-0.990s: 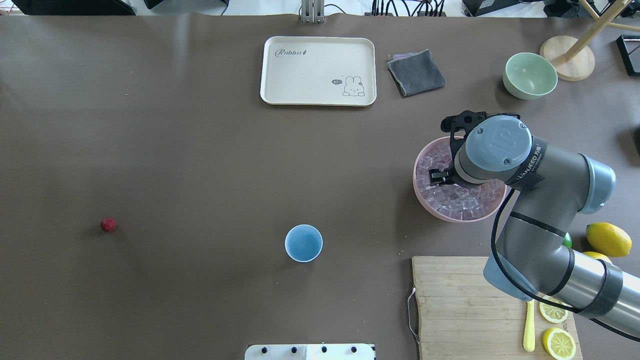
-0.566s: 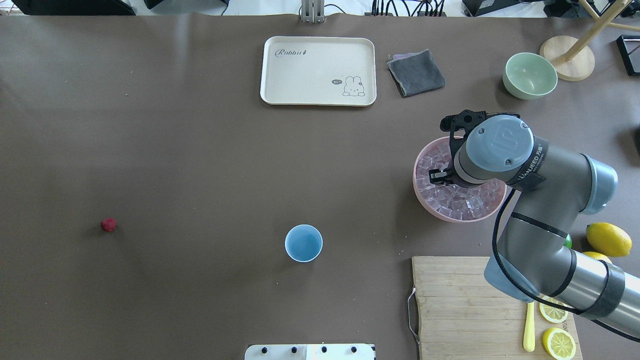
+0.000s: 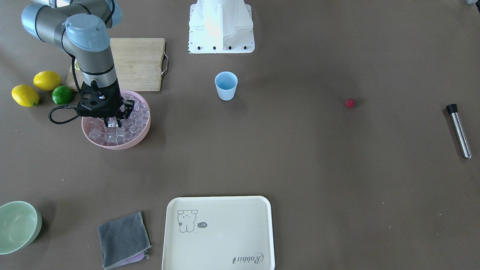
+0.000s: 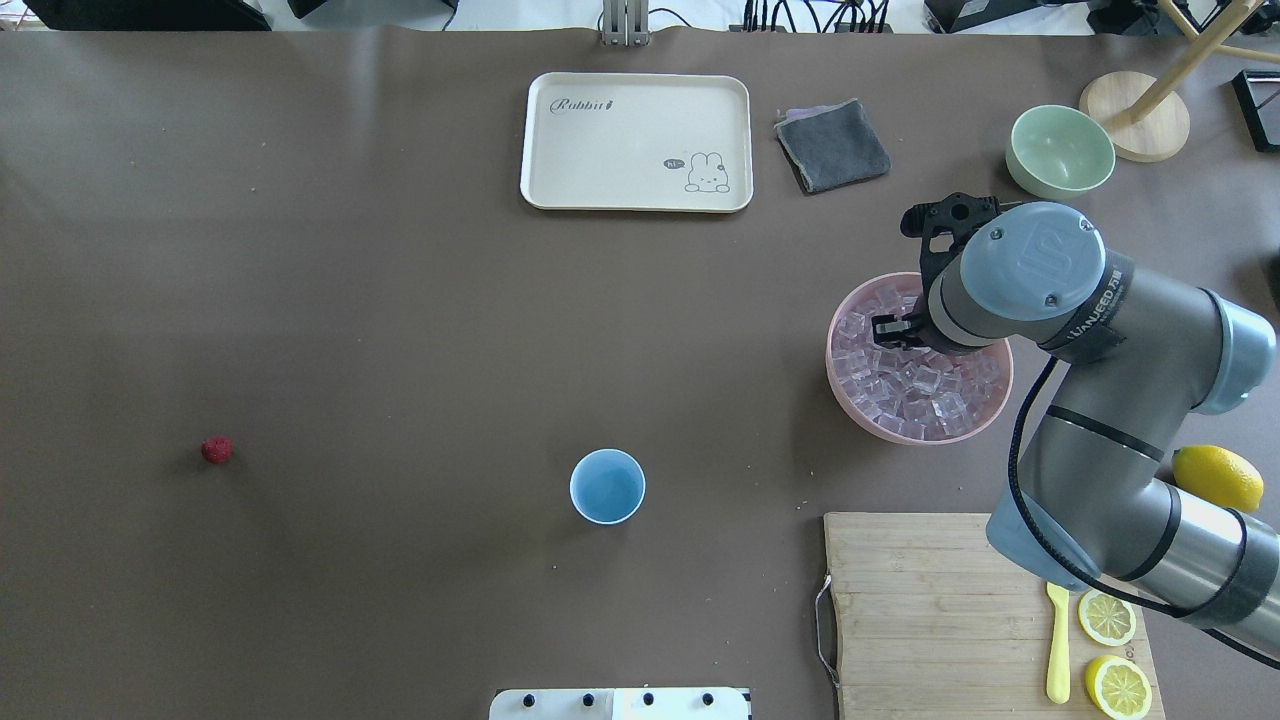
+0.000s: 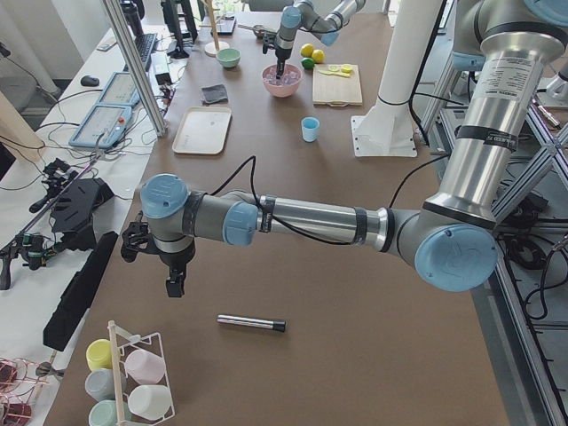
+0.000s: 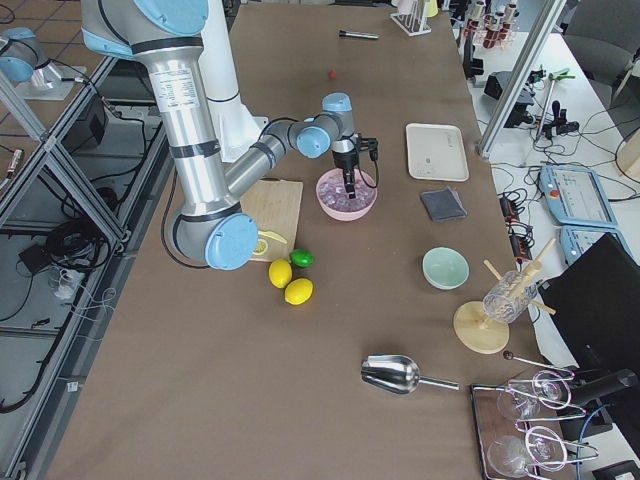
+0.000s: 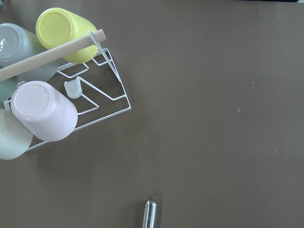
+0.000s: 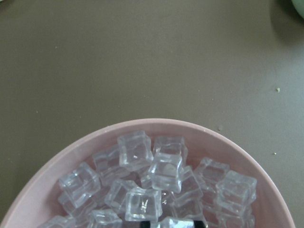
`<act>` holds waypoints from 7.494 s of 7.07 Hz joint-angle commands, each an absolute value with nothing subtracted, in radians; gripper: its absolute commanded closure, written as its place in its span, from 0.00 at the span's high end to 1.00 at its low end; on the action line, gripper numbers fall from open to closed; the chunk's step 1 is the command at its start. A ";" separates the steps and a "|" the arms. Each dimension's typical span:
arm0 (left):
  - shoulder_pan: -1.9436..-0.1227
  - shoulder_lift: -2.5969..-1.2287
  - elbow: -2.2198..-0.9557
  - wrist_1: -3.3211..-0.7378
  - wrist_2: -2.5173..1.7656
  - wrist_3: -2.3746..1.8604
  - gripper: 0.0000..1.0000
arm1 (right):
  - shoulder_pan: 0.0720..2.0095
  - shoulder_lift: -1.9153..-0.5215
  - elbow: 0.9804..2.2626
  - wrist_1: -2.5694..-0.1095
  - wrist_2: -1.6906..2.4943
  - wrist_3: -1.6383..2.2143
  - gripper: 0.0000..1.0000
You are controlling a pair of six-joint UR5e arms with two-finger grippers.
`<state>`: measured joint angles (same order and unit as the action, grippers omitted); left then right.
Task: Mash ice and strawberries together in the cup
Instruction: 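Lower the right gripper into the bowl and grasp a clear ice cube, then carry the ice cube with the right gripper over the blue cup, then open the right gripper to drop the ice cube into the blue cup, then move the right gripper back over the pink bowl of ice cubes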
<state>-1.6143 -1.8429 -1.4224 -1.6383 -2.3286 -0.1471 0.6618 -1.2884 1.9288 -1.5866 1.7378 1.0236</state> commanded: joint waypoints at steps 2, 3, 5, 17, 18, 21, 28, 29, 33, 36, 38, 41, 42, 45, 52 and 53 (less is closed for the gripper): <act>-1.611 -1.867 -1.422 -1.643 -2.329 -0.152 0.99 | 0.690 -1.249 1.997 -1.585 1.738 1.023 0.00; -1.608 -1.870 -1.427 -1.643 -2.330 -0.149 0.99 | 0.689 -1.203 1.999 -1.580 1.730 1.023 0.00; -1.595 -1.925 -1.422 -1.632 -2.332 -0.152 0.99 | 0.657 -1.117 2.009 -1.575 1.729 1.023 0.00; -1.588 -1.953 -1.428 -1.641 -2.332 -0.150 0.99 | 0.261 -0.999 1.893 -1.299 1.439 1.006 0.00; -1.589 -1.950 -1.428 -1.641 -2.332 -0.150 0.99 | 0.255 -0.959 1.847 -1.299 1.439 1.009 0.00; -1.591 -1.947 -1.427 -1.638 -2.332 -0.152 0.99 | 0.236 -0.966 1.847 -1.298 1.424 0.994 0.00; -1.591 -1.939 -1.428 -1.641 -2.332 -0.152 0.99 | 0.235 -0.983 1.862 -1.293 1.419 0.980 0.99; -1.591 -1.939 -1.427 -1.641 -2.332 -0.152 0.99 | 0.235 -0.986 1.862 -1.284 1.417 0.980 0.99; -1.591 -1.939 -1.440 -1.641 -2.333 -0.152 0.99 | 0.341 -1.020 1.924 -1.281 1.469 0.977 0.99; -1.595 -1.933 -1.483 -1.631 -2.377 -0.152 0.99 | 0.516 -1.054 1.939 -1.278 1.612 0.996 1.00; -1.600 -1.905 -1.531 -1.629 -2.384 -0.153 0.99 | 0.603 -1.069 1.939 -1.256 1.693 0.977 1.00; -1.598 -1.910 -1.543 -1.628 -2.382 -0.153 0.99 | 0.685 -1.138 1.924 -1.140 1.741 1.017 1.00; -1.597 -1.911 -1.543 -1.628 -2.382 -0.153 0.99 | 0.708 -1.144 1.916 -1.138 1.746 1.016 1.00; -1.597 -1.916 -1.546 -1.629 -2.382 -0.153 0.99 | 0.858 -1.164 1.884 -1.265 1.954 0.877 1.00; -1.591 -1.910 -1.578 -1.635 -2.375 -0.150 0.99 | 0.781 -1.355 1.910 -1.361 1.993 0.866 1.00; -1.591 -1.910 -1.588 -1.637 -2.375 -0.150 0.99 | 0.741 -1.353 1.913 -1.361 1.956 0.944 1.00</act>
<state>-1.5908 -1.9106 -1.5766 -1.6356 -2.3757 -0.1506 0.7941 -1.3498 1.9110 -1.3606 1.9887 0.8552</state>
